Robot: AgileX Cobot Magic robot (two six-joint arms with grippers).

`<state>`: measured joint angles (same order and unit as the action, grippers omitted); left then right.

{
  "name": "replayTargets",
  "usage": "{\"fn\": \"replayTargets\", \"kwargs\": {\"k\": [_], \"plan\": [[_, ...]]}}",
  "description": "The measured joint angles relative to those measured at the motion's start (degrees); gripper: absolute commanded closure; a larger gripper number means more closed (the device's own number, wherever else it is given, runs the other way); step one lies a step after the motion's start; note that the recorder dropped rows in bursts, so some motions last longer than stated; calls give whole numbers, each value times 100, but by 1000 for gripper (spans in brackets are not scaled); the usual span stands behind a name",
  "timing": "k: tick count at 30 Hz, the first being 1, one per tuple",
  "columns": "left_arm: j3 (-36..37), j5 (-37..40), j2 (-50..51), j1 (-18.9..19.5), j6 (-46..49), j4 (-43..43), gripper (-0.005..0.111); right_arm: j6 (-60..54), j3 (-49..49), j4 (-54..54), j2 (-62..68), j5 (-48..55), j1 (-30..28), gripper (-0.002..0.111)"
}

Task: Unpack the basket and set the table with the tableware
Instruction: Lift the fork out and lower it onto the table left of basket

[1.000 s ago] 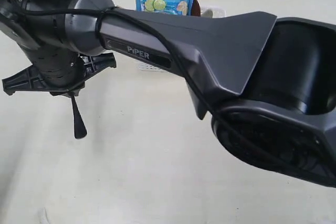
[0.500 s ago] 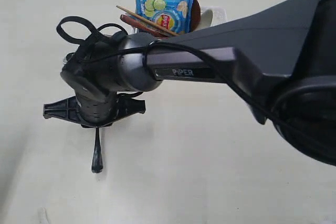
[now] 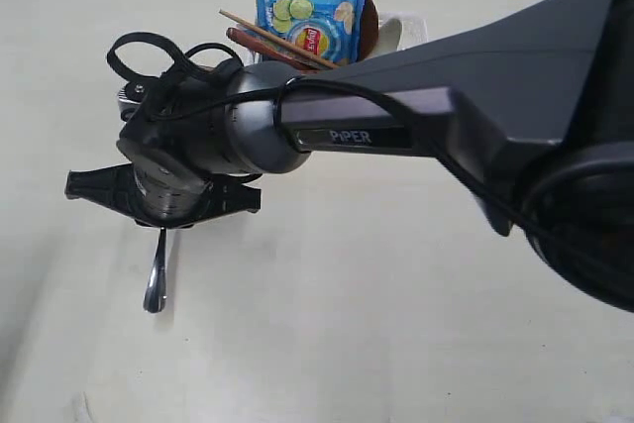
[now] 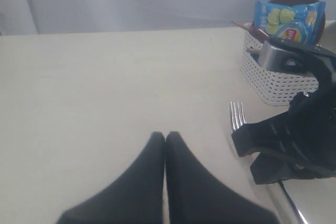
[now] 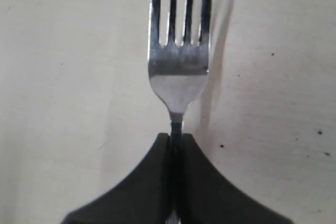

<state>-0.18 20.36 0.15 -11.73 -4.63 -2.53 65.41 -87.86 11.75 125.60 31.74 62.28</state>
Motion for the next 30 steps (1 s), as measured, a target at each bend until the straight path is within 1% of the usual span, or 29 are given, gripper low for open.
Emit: {"fn": "replayTargets", "kwargs": {"k": [3,9,21,23,26,28,30], "plan": [[0,0,0,0,0,0,107,143,0,171,0,22,0,109],[0,0,0,0,0,0,107,471,9,526,0,376,0,109],[0,0,0,0,0,0,107,402,9,258,100,410,0,108],[0,0,0,0,0,0,107,350,9,258,114,354,0,101],[0,0,0,0,0,0,107,318,9,246,128,288,0,82],[0,0,0,0,0,0,107,318,9,246,127,252,0,72],[0,0,0,0,0,0,107,313,9,246,127,225,0,67]]}}
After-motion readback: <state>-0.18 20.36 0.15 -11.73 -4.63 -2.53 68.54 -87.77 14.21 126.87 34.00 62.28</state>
